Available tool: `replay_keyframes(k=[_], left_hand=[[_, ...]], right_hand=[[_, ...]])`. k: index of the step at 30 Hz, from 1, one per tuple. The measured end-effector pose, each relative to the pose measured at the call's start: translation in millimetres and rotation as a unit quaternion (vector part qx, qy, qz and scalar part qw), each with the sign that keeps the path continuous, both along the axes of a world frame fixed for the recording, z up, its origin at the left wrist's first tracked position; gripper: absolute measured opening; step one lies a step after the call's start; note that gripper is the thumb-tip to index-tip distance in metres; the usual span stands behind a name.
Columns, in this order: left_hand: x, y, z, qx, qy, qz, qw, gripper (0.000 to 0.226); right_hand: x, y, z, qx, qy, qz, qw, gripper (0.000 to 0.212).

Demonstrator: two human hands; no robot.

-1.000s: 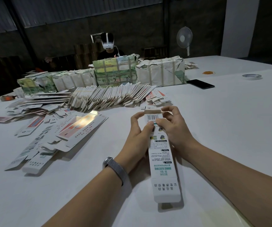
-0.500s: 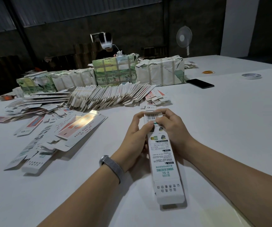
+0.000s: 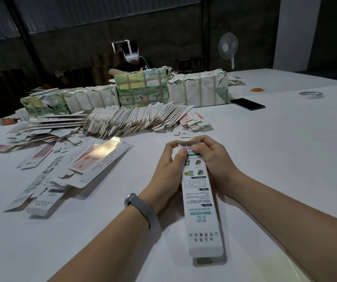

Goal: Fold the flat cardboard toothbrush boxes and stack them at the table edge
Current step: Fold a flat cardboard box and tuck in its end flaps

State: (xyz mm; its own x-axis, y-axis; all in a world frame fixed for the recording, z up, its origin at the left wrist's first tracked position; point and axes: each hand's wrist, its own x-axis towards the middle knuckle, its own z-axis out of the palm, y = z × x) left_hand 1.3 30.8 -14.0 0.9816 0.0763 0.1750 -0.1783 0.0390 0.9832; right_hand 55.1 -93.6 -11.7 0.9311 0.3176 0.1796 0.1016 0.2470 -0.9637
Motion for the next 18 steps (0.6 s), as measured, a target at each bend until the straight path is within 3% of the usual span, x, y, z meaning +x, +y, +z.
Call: replay_keyframes(k=[9, 18], left_hand=[[3.8, 0.6, -4.4, 0.007, -0.017, 0.017, 1.000, 0.008], [1.0, -2.0, -4.5, -0.004, -0.026, -0.008, 1.000, 0.013]], right_hand=[[-2.9, -2.8, 1.5, -0.005, -0.010, 0.032, 0.999, 0.023], [-0.9, -3.6, 2.2, 0.018, -0.003, 0.002, 1.000, 0.018]])
